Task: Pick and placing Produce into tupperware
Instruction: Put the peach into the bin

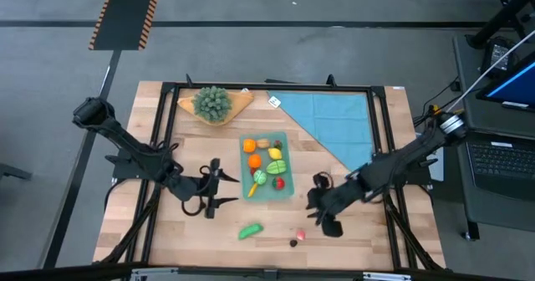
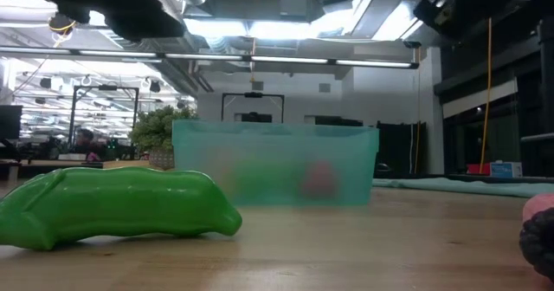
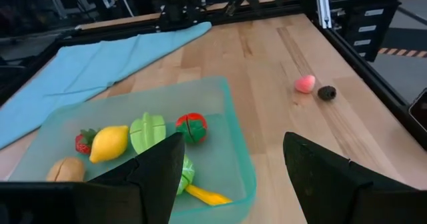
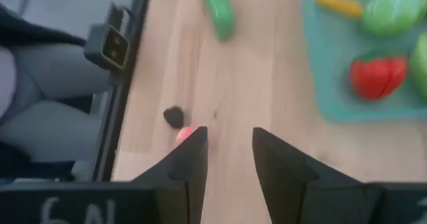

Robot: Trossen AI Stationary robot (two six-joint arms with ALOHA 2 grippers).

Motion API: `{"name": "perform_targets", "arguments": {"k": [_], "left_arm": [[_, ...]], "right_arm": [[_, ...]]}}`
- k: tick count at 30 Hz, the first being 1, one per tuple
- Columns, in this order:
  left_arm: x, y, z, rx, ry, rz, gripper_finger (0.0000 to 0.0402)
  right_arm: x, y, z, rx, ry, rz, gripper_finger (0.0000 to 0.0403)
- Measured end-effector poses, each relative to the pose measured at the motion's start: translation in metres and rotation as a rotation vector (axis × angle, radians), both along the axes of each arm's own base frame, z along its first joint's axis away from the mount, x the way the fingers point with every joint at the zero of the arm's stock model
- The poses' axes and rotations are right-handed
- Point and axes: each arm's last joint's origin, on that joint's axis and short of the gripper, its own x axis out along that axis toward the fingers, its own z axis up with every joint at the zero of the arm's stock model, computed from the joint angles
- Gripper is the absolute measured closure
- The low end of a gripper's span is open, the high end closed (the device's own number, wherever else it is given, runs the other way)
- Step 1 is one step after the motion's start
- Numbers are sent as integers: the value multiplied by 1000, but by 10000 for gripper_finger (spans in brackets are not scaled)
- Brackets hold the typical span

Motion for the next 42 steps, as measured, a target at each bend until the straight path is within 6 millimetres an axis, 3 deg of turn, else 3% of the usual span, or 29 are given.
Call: {"name": "perform_targets", "arguments": {"k": [10,15,29,38,42], "left_arm": [[-4,-6,0,10,-7,-7,154],[-4,-6,0,11,-7,-7,154],[-5,-7,0,14,-4,-13,154],[-5,-7,0,15,-4,-13,154],[-5,-7,0,16,-3,-14,154]], "right_arm": [[34,54,-13,-64,187,7,282],[43,69,-30,-93,221,30,282],[49,78,-73,-149,325,72,282],[52,77,-74,-144,319,65,280],[52,77,-74,-147,318,69,258]]}}
